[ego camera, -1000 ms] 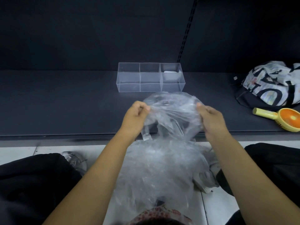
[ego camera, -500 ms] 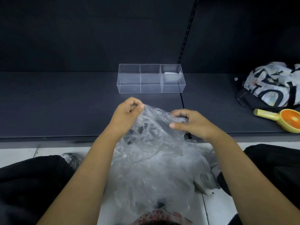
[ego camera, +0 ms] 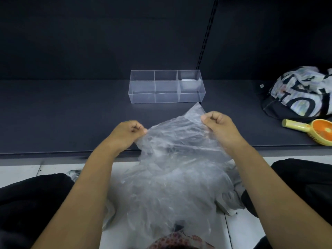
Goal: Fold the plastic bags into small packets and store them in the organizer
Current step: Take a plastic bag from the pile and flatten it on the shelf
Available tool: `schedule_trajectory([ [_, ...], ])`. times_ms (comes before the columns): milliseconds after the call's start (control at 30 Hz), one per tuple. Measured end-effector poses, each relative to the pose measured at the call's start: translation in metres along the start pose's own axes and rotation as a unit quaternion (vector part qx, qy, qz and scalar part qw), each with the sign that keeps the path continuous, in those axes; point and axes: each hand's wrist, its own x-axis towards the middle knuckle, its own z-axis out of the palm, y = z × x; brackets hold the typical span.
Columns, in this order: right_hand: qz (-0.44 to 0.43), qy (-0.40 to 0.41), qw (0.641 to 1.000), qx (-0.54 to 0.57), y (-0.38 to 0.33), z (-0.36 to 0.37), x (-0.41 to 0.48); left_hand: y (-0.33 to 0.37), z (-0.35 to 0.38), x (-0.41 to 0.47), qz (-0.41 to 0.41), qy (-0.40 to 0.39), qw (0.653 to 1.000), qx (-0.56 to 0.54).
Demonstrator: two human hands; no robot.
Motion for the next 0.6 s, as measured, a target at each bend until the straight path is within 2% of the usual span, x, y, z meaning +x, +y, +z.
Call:
schedule_trajectory([
  [67, -0.021, -0.026, 0.999, -0.017, -0.004, 0.008, 0.004, 0.008, 0.003, 0.004, 0.000, -0.022, 0.999, 0.032],
  [133, -0.032, -0.059, 0.998, -0.020, -0.011, 0.020, 0.008, 0.030, 0.012, 0.008, 0.028, -0.064, 0.997, -0.032],
  [200, -0.036, -0.078, 0.996, -0.019, -0.016, 0.031, 0.013, 0.052, 0.025, 0.015, 0.060, -0.075, 0.991, -0.096],
  [267, -0.034, -0.103, 0.994, -0.030, -0.019, 0.036, 0.020, 0.064, 0.035, 0.025, 0.075, -0.029, 0.985, -0.151],
  [433, 0.056, -0.216, 0.968, -0.113, -0.013, 0.007, 0.041, 0.046, 0.021, 0.062, 0.008, 0.130, 0.973, -0.190],
  [500, 0.082, -0.200, 0.961, -0.173, 0.000, -0.012, 0.052, 0.029, 0.009, 0.076, -0.024, 0.161, 0.970, -0.178],
  [600, 0.100, -0.115, 0.965, -0.212, 0.023, -0.040, 0.071, 0.004, -0.005, 0.094, -0.071, 0.197, 0.965, -0.158],
])
